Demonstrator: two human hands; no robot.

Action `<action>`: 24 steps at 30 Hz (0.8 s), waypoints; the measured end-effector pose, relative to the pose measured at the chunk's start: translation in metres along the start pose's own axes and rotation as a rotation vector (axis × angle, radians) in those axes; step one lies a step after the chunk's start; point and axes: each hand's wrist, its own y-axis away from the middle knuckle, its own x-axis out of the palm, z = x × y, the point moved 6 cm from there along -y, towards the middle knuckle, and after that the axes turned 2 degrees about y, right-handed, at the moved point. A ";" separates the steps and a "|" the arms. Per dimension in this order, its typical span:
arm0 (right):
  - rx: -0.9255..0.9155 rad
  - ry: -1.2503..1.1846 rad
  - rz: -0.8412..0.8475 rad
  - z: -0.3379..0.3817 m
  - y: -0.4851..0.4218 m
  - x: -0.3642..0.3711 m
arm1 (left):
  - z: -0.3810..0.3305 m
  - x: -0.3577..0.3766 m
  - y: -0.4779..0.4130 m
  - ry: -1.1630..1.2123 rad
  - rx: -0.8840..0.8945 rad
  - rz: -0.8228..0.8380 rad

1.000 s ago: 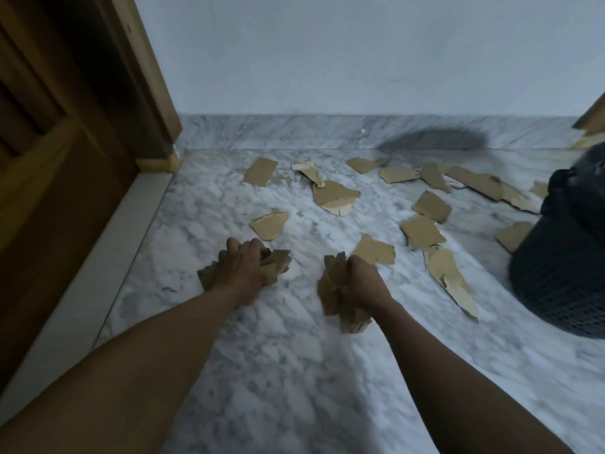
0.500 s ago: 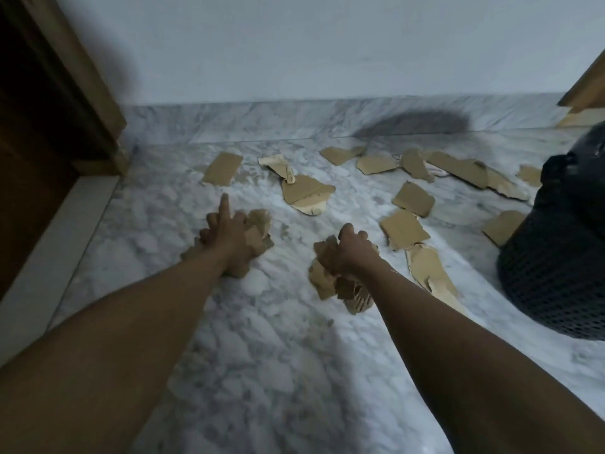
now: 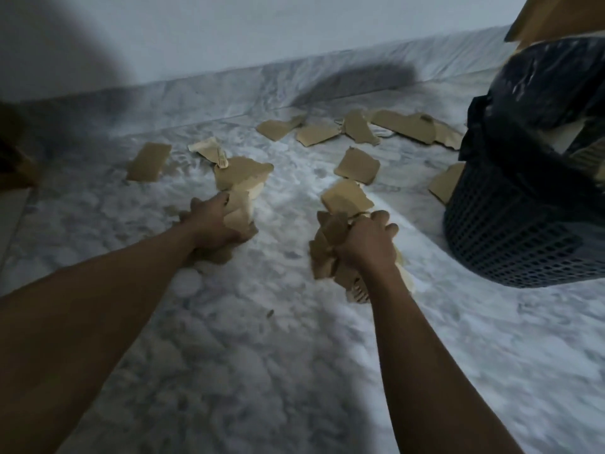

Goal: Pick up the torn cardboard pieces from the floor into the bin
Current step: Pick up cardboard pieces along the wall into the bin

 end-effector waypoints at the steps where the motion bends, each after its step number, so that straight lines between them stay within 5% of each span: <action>1: 0.058 -0.022 0.000 -0.015 -0.004 -0.007 | -0.016 0.009 -0.001 0.011 0.017 -0.004; 7: 0.188 -0.131 0.119 -0.038 -0.014 -0.003 | -0.071 0.033 -0.017 0.178 -0.011 0.010; 14: -0.084 -0.096 0.168 -0.014 0.007 0.004 | -0.077 0.027 -0.038 0.188 -0.058 0.029; 20: -0.201 0.061 -0.179 0.021 -0.016 -0.008 | -0.073 0.034 -0.022 0.169 -0.039 -0.008; 24: -0.101 -0.016 -0.037 0.015 -0.059 -0.013 | -0.082 0.040 0.000 0.061 -0.083 -0.068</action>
